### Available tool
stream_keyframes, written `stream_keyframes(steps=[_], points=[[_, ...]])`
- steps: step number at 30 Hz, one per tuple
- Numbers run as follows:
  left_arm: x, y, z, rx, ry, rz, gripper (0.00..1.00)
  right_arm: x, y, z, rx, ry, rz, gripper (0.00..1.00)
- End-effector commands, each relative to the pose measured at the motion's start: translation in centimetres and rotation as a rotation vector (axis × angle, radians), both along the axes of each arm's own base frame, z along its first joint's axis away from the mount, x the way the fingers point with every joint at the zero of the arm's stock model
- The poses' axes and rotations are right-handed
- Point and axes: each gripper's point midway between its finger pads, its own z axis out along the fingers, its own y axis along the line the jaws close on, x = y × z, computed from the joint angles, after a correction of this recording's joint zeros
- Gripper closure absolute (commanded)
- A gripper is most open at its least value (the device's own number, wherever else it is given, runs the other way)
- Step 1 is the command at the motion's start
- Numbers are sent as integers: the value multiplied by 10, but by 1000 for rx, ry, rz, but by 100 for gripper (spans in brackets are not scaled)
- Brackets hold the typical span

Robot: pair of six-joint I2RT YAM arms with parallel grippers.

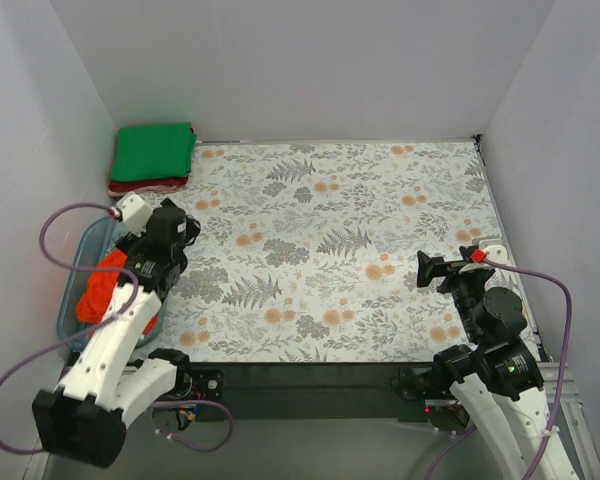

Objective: Fold and stack the t-shirts
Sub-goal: Grab the tshirt from the pile

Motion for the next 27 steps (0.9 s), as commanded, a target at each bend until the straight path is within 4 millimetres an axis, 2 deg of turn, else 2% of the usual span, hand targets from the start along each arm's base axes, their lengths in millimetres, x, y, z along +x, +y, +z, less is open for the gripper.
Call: stream_keyframes(steps=[1,5,6,8,14,15,20,21,22,23,25,26,27], points=[[-5,15,-49,-21,232,91,4,-1,4,15,18,-65,19,2],[7,47,-66,-97,219,187,5,-1,9,13,15,-61,44,2],[4,67,-72,-119,227,242,6,-2,9,13,17,-62,47,2],[0,88,-82,-132,241,299,6,-2,9,13,14,-64,48,2],[-3,115,-127,-159,333,348,6,-1,13,9,4,-52,64,2],[-4,116,-138,-166,365,354,6,0,15,8,1,-45,70,2],[-5,122,-170,-173,434,380,11,1,19,4,-10,-31,88,2],[-7,123,-179,-177,461,384,18,2,19,2,-14,-24,89,2],[-6,123,-179,-177,460,384,18,2,19,2,-15,-22,89,2],[-7,122,-185,-180,483,382,31,2,20,1,-17,-20,90,2],[-7,122,-187,-179,495,382,48,3,19,0,-20,-17,87,2],[-9,123,-188,-178,502,386,62,3,20,0,-21,-16,89,2],[-8,124,-184,-172,496,391,85,3,20,0,-20,-17,89,2]])
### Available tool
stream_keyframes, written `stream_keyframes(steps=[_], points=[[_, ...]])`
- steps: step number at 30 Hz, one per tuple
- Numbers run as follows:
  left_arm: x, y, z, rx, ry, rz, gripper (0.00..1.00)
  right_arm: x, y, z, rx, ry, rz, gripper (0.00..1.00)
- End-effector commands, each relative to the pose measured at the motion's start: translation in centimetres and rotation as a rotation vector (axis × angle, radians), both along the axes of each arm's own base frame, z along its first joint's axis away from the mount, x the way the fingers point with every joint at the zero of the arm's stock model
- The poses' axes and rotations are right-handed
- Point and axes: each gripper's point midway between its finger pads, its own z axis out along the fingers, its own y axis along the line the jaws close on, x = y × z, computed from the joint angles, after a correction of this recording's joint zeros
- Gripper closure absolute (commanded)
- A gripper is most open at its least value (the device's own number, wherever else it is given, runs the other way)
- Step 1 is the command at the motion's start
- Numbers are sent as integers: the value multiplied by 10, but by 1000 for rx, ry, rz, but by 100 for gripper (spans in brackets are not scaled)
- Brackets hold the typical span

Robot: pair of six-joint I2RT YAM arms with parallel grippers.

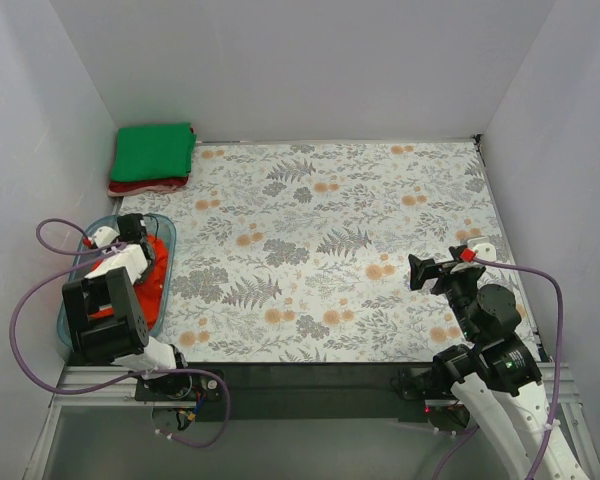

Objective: Fold and stack the t-shirts
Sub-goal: Grab the tshirt from the pile, then move the tshirt to the center of the board

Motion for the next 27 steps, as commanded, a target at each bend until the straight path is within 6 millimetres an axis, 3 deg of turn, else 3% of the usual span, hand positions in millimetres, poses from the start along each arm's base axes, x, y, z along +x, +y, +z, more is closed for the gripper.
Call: stream_keyframes(steps=[1,2,5,10,11,14,15,16,17,18,19,20,22,23,26,27], points=[[0,5,8,19,2,9,95,3,3,10,2,-43,12,2],[-1,7,16,31,-3,10,100,2,3,11,3,-46,13,2],[6,12,66,107,-90,6,100,2,5,12,4,-48,26,2],[30,0,190,270,-323,-58,100,2,8,10,0,-42,41,2],[40,-13,227,299,-381,-101,100,2,8,10,0,-42,41,2],[52,-42,282,356,-448,-175,100,1,7,11,3,-48,38,2],[63,-72,319,363,-520,-272,100,1,7,12,5,-49,38,2],[68,-89,340,361,-559,-322,100,1,8,11,4,-47,39,2],[75,-122,350,351,-575,-418,100,1,8,11,3,-48,41,2],[74,-138,385,355,-649,-444,100,1,8,12,3,-49,41,2],[73,-152,396,373,-657,-489,100,1,8,13,5,-52,42,2],[77,-184,397,370,-657,-561,100,1,8,12,4,-49,44,2],[76,-213,412,351,-692,-624,100,1,9,12,2,-50,46,2],[73,-242,412,322,-709,-696,100,0,9,13,2,-53,49,2],[74,-305,394,258,-709,-831,100,0,10,13,2,-51,56,2],[79,-329,377,228,-684,-891,100,0,10,13,2,-51,56,2]])
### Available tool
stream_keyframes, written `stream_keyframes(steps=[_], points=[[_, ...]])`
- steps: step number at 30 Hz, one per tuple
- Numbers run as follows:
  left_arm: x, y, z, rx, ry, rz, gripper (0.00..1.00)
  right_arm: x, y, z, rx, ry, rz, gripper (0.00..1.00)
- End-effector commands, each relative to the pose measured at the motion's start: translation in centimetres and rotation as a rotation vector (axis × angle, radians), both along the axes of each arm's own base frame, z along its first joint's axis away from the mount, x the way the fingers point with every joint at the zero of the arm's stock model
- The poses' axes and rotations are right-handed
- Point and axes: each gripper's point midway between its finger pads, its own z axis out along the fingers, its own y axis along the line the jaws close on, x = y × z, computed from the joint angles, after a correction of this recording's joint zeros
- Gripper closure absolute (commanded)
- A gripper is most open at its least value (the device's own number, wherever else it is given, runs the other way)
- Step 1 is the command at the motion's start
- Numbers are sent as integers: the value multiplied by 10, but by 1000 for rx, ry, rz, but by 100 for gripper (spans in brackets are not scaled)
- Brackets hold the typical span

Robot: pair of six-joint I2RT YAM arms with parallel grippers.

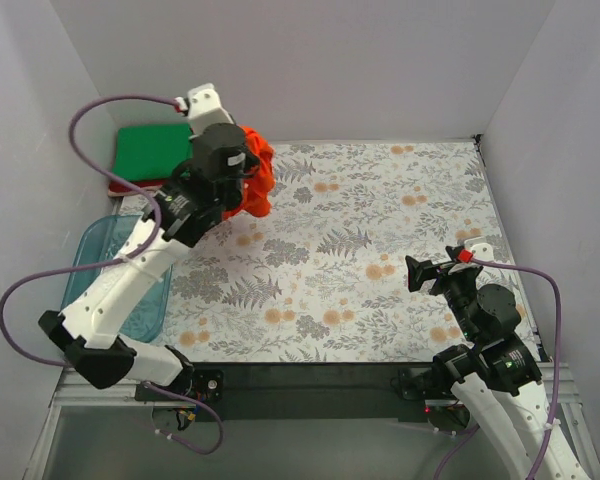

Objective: Fold and stack the t-shirts
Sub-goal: Move the tshirt to the center of the board

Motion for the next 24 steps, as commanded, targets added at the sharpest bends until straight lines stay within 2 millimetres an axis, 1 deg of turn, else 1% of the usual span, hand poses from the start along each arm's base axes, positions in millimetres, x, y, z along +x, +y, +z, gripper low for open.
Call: stream_keyframes(steps=[1,2,3,4,5,6,7,8,9,10,11,12,13,14,15,16,17,18,19,20,21,22,23,24], points=[[3,-58,-43,55,97,-119,100,1,6,12,16,-45,30,2],[3,-81,-60,12,121,-164,94,1,7,12,14,-44,36,2],[3,-99,-75,-2,150,-223,83,2,9,11,11,-37,43,2],[4,-129,-102,-17,209,-316,54,1,13,11,13,-36,66,2],[-1,-153,-118,-42,233,-385,45,0,16,14,14,-36,80,2],[-4,-171,-128,-77,255,-435,38,1,19,11,10,-21,97,2],[-11,-198,-147,-93,307,-528,27,1,25,11,7,-12,129,2],[-17,-215,-151,-115,311,-580,25,0,29,12,11,2,147,2],[-20,-224,-155,-138,329,-606,23,2,34,5,6,45,165,2],[-23,-230,-159,-152,346,-630,22,0,42,3,11,74,206,2],[-22,-229,-159,-159,346,-623,21,-2,49,-2,19,109,242,2],[-23,-225,-163,-158,352,-610,21,-1,58,-7,31,160,274,2],[-21,-219,-163,-155,340,-582,21,-5,68,-11,47,194,333,2],[-20,-206,-154,-167,320,-556,20,-5,73,-15,61,229,349,2],[-20,-194,-169,-153,342,-527,20,-3,79,-25,87,296,356,2],[-19,-182,-171,-168,347,-496,20,-4,85,-30,98,331,380,2],[-10,-159,-180,-178,362,-441,20,-2,88,-36,103,360,383,2],[-10,-142,-176,-206,354,-418,20,4,92,-46,106,414,378,2],[-13,-124,-204,-209,412,-383,20,4,98,-49,112,443,404,2],[-1,-93,-211,-232,423,-317,20,6,102,-52,115,467,412,6],[-4,-77,-205,-259,414,-308,20,11,106,-63,113,523,411,8],[-8,-59,-227,-248,452,-269,20,12,113,-60,126,544,437,11],[-2,-33,-229,-236,444,-220,20,16,116,-63,132,566,435,14],[-3,-19,-234,-221,447,-195,20,20,120,-78,134,633,424,14]])
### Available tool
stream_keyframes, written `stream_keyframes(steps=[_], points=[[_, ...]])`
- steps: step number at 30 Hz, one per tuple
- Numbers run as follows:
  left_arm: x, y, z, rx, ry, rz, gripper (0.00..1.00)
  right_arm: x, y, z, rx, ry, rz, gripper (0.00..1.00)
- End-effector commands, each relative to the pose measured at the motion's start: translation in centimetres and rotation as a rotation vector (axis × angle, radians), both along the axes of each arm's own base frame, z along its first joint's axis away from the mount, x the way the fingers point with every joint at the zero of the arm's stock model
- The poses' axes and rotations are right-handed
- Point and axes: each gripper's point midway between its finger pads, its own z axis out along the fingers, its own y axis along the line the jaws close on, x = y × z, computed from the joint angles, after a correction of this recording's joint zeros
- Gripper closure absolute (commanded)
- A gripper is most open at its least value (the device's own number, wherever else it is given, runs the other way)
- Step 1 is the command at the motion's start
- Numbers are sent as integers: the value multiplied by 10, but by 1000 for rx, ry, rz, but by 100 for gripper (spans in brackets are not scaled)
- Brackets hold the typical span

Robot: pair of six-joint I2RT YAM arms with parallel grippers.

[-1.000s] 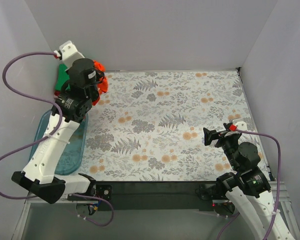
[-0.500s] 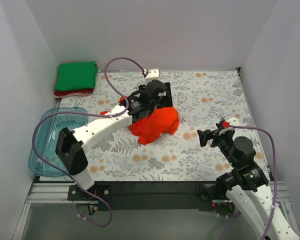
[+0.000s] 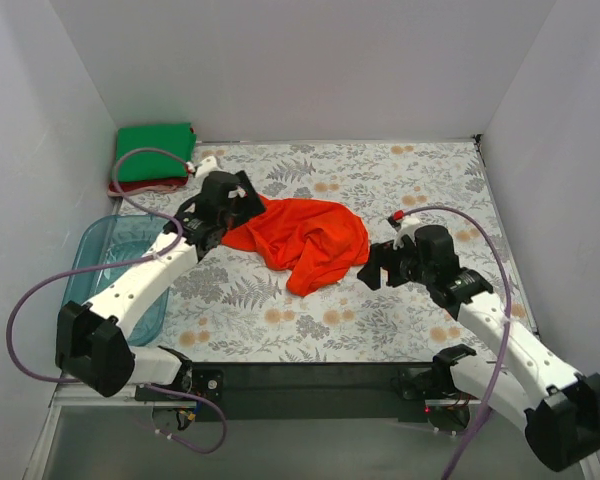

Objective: Fold and stack the t-shirts
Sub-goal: Move the tshirt to the center of the board, then flatten the tshirt out

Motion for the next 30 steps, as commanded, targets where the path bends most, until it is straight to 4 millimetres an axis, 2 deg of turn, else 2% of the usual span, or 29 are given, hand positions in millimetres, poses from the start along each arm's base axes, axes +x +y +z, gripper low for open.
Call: stream_keyframes(steps=[1,2,3,4,5,6,7,8,10,11,12,13,14,15,16,17,18,19,20,22,23,25,26,30], points=[[-11,50,-13,22,15,73,20,15,28,18,101,37,37,14],[-9,69,-19,54,18,102,20,17,32,13,115,68,30,15],[-11,79,-24,78,20,110,20,20,37,0,109,114,28,16],[-11,88,-23,91,4,123,20,24,43,-1,122,116,35,16],[-16,101,-41,127,33,136,20,22,52,-4,130,139,47,17],[-17,106,-45,137,36,141,20,22,60,-15,113,170,52,17],[-17,110,-47,140,23,148,20,22,73,-13,95,156,67,17],[-22,114,-59,166,36,139,20,22,80,-23,67,182,59,17],[-22,117,-65,185,22,138,20,28,90,-27,5,149,27,17],[-23,119,-65,193,14,139,20,24,109,-25,-19,133,59,17],[-25,121,-69,213,16,133,20,25,116,-26,-43,115,56,17],[-24,123,-68,221,3,137,20,35,116,-26,-88,72,4,17],[-24,127,-68,233,-3,148,20,30,127,-27,-111,59,20,18],[-25,128,-69,245,-4,144,20,39,132,-28,-150,39,-13,18],[-25,128,-69,246,-7,141,20,40,137,-30,-172,29,-18,19],[-26,126,-68,241,-10,127,20,35,146,-42,-218,34,0,20],[-27,125,-67,235,-10,120,20,39,156,-35,-227,11,-3,19],[-27,124,-66,227,-12,118,20,37,163,-37,-261,-11,3,20],[-28,122,-63,214,-22,112,20,38,167,-50,-305,-1,7,20],[-29,123,-63,211,-23,115,20,39,181,-50,-344,-16,17,20],[-30,123,-62,212,-25,118,20,37,182,-66,-395,4,24,20],[-29,126,-59,220,-27,128,20,36,183,-71,-462,-5,25,20],[-29,127,-59,221,-27,130,20,33,182,-83,-506,8,30,20],[-30,130,-55,208,-37,139,20,38,157,-96,-657,-16,-17,27]])
